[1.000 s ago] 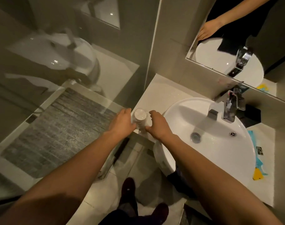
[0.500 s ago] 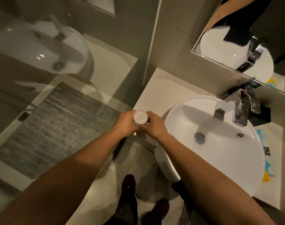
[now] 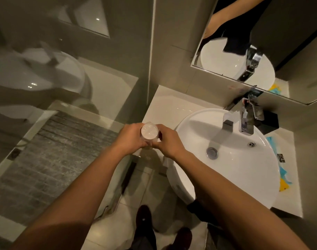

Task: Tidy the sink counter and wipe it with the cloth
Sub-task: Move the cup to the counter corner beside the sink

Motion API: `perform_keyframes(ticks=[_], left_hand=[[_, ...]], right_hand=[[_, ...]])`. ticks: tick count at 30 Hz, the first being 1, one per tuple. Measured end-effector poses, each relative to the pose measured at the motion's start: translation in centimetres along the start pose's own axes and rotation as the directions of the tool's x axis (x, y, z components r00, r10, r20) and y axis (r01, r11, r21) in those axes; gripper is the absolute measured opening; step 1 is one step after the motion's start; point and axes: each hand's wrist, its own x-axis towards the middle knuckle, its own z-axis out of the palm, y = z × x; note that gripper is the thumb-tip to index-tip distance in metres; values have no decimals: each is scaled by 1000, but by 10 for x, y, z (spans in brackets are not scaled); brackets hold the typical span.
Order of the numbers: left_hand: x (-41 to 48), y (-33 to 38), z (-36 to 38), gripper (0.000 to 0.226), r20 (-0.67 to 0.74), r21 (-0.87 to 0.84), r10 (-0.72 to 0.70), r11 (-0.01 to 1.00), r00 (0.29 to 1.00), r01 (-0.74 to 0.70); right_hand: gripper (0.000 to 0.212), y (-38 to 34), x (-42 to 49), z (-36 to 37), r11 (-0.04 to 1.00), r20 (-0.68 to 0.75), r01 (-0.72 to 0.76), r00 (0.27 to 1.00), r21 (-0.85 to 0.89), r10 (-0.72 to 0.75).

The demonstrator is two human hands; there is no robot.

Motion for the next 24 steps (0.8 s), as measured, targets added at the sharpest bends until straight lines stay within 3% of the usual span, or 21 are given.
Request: perform_keyframes(ticks=[11, 20, 24], left_hand=[[4, 87, 22, 55, 145, 117, 217, 965, 965, -235], [-1, 185, 84, 43, 311, 108, 459, 853, 832, -511], [-5, 229, 123, 48, 385, 94, 512, 806, 768, -585]], right_hand=[[56, 26, -68, -84, 999, -175, -10, 985, -34, 4], [55, 96, -139, -150, 985, -363, -169, 920, -26, 148], [56, 129, -173, -178, 965, -430, -264, 870, 9, 242]])
